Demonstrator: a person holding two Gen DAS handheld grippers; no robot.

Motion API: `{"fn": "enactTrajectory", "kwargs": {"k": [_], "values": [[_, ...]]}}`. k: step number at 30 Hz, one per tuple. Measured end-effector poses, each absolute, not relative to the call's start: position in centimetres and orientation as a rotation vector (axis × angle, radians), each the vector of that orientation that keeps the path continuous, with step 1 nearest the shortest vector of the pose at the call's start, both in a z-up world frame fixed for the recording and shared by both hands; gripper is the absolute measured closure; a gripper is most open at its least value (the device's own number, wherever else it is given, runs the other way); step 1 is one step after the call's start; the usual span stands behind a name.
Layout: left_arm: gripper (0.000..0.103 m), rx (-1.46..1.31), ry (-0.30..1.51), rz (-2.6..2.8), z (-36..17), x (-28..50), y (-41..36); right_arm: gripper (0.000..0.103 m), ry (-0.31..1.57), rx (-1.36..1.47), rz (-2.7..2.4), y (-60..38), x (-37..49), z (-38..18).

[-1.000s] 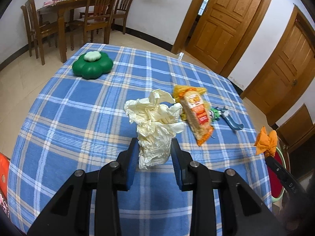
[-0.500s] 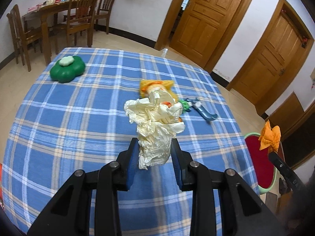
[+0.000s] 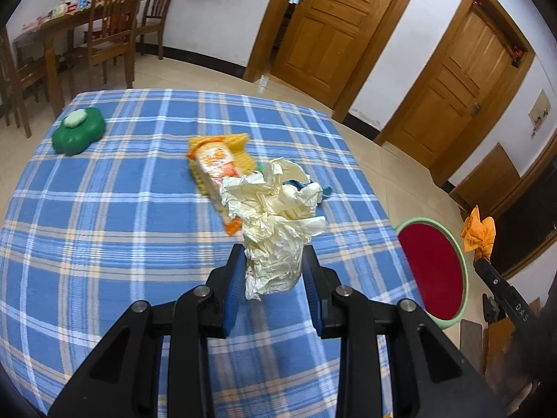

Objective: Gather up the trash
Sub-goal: 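Lift the orange mesh bag and carry it over the red bin with the right gripper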

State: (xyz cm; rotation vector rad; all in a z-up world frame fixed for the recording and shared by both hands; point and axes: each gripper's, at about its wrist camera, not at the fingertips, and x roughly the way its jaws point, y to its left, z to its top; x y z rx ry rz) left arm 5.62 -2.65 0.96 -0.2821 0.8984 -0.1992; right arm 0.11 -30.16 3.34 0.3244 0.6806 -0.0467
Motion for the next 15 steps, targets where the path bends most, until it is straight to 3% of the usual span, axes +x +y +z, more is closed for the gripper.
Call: {"fn": "enactTrajectory", "kwargs": {"k": [15], "values": [[0.07, -0.204, 0.882, -0.316, 3.4, 6.7, -8.5, 0.091, 0.655, 0.395, -0.16, -35.6, -1.3, 2.5]]}}
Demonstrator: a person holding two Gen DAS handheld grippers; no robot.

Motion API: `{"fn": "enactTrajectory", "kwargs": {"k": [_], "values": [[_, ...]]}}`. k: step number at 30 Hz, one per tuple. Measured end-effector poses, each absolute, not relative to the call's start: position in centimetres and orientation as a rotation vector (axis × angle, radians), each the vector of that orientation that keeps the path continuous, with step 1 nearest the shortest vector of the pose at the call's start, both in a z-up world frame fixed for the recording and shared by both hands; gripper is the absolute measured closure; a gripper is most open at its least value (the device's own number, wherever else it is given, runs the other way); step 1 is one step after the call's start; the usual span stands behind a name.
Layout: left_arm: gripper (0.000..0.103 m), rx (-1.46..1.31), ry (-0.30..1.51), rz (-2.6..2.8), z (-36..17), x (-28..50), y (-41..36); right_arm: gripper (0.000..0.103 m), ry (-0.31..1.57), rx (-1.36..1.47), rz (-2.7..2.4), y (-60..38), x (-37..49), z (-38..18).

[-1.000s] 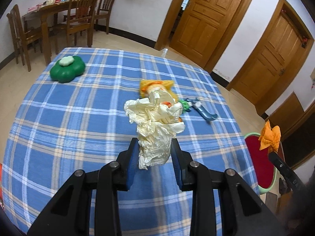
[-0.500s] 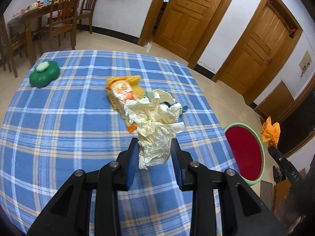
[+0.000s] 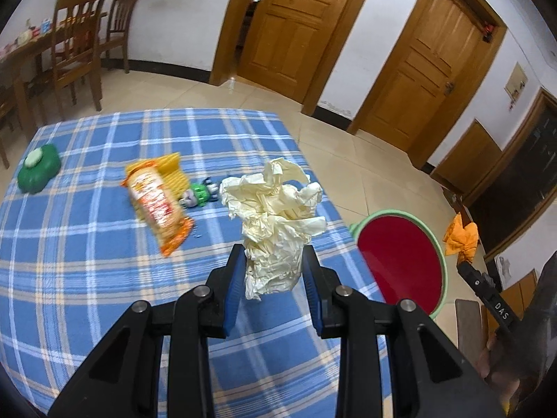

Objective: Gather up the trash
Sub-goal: 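Lift the orange mesh bag and carry it over the red bin with the right gripper, then open the right gripper over the red bin while the left drops the white tissue there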

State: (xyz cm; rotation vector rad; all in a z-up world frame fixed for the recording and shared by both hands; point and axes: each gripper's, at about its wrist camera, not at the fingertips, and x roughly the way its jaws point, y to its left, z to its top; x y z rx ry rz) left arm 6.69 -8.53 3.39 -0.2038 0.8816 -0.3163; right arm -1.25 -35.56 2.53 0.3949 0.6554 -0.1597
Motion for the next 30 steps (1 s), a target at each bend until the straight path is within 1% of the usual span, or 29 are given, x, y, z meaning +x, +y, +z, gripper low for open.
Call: {"fn": "enactTrajectory", "kwargs": {"k": [10, 24, 26, 30], "values": [[0.07, -0.149, 0.897, -0.383, 3.4, 7.7, -12.7, 0.091, 0.668, 0.439, -0.22, -38.8, -2.1, 1.0], [0.07, -0.063, 0.931, -0.488, 1.8, 8.9, -18.8, 0.091, 0.732, 0.481, -0.301, -42.6, -2.3, -2.3], [0.07, -0.05, 0.936, -0.499, 1.6, 9.0, -19.6, 0.088, 0.743, 0.493, -0.296, -43.0, -2.3, -2.8], [0.07, -0.024, 0.947, -0.527, 1.2, 9.2, -21.4, 0.087, 0.753, 0.517, -0.302, -43.8, -2.4, -3.3]]}}
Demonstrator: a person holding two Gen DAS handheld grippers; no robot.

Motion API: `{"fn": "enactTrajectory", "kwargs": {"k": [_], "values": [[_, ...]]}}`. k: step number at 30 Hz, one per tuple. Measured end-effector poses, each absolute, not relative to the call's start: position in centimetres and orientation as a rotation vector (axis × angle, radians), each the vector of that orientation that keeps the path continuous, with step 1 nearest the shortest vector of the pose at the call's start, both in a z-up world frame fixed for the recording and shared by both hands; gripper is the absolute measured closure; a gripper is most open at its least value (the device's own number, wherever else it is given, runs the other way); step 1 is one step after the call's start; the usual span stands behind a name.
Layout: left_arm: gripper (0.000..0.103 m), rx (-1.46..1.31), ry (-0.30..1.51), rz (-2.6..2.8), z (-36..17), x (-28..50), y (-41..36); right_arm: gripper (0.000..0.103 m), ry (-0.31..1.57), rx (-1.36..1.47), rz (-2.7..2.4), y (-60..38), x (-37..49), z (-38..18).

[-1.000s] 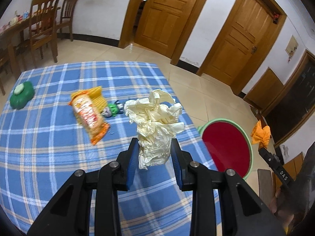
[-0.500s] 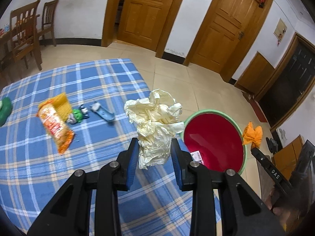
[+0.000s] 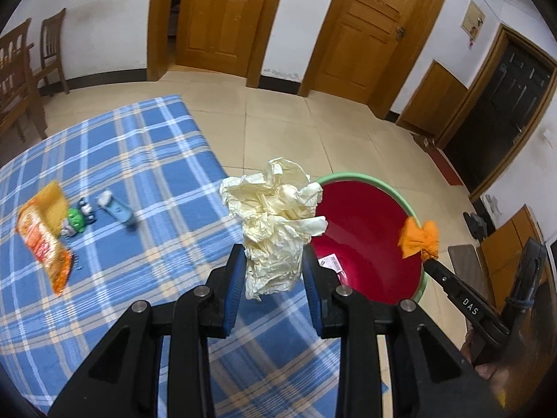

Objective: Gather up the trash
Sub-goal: 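Open the right gripper over the red bin while the left drops the white tissue there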

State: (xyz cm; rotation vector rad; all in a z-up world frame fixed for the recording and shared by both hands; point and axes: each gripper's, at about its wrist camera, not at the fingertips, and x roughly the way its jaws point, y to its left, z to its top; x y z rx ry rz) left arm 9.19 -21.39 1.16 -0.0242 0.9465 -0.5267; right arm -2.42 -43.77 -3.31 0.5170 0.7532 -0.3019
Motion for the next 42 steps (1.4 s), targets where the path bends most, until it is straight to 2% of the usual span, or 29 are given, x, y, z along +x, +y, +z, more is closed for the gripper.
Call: {"fn": "enactTrajectory", "kwargs": {"k": [20, 25, 27, 42], "values": [[0.07, 0.115, 1.031, -0.668, -2.7, 8.3, -30.6, 0.082, 0.72, 0.574, -0.331, -45.9, -4.8, -3.3], [0.049, 0.134, 1.025, -0.669, -2.8, 8.4, -31.3, 0.081, 0.719, 0.589, -0.339, -46.3, -4.9, -3.5], [0.047, 0.127, 1.027, -0.665, -2.7, 8.4, -31.3, 0.081, 0.719, 0.593, -0.339, -46.2, -4.9, -3.4], [0.046, -0.003, 0.985, -0.546, -0.6, 9.3, -25.3, 0.076, 0.709, 0.574, -0.315, -45.0, -4.7, -2.5]]}}
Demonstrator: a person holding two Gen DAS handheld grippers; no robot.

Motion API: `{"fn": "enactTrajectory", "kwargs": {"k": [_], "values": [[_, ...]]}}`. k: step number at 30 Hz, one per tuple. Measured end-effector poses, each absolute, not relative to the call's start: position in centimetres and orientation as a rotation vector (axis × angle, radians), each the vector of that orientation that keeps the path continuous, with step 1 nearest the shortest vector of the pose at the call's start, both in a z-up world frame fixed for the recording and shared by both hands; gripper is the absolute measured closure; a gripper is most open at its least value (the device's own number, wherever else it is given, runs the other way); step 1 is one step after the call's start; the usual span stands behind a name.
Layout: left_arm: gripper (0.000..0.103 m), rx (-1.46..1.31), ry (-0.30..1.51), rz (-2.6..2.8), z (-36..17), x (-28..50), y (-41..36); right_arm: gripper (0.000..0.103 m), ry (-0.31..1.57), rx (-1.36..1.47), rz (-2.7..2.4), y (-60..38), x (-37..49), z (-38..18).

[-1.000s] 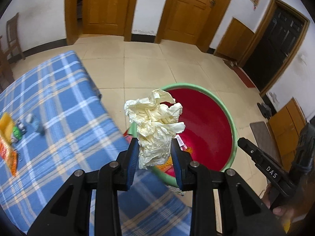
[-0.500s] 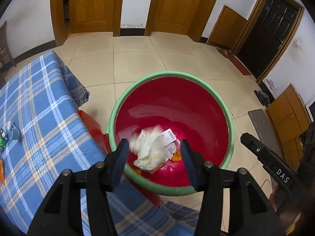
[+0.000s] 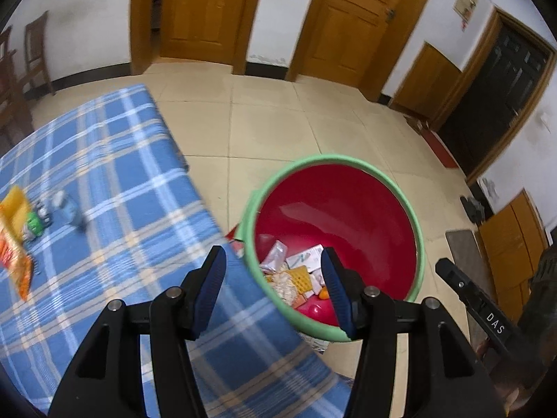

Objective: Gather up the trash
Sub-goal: 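Open the right gripper over the red bin while the left drops the white tissue there, then move the left gripper to the table and grasp the rice-cracker snack bag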

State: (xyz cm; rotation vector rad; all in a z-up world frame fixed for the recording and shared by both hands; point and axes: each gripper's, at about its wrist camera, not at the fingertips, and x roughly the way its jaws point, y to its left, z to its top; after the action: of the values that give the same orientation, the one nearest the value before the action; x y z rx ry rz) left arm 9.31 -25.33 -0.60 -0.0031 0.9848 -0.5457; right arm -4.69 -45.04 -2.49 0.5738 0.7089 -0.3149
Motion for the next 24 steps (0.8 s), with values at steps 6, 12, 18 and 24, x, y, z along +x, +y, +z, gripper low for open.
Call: {"fn": "enactTrajectory", "kwargs": {"k": [6, 12, 18, 24], "values": [[0.046, -0.059, 0.962, -0.456, 0.0, 9.5, -21.7, 0.062, 0.703, 0.56, -0.289, -43.8, -4.5, -1.9], [0.046, -0.094, 0.941, -0.38, 0.4, 9.9, -18.9, 0.062, 0.707, 0.531, -0.256, -42.3, -3.7, -1.2], [0.046, -0.131, 0.928, -0.299, 0.4, 10.4, -15.7, 0.062, 0.721, 0.511, -0.23, -41.0, -2.7, -0.9], [0.046, -0.178, 0.913, -0.214, 0.3, 11.1, -12.2, 0.062, 0.738, 0.487, -0.203, -39.5, -1.7, -0.7]]}}
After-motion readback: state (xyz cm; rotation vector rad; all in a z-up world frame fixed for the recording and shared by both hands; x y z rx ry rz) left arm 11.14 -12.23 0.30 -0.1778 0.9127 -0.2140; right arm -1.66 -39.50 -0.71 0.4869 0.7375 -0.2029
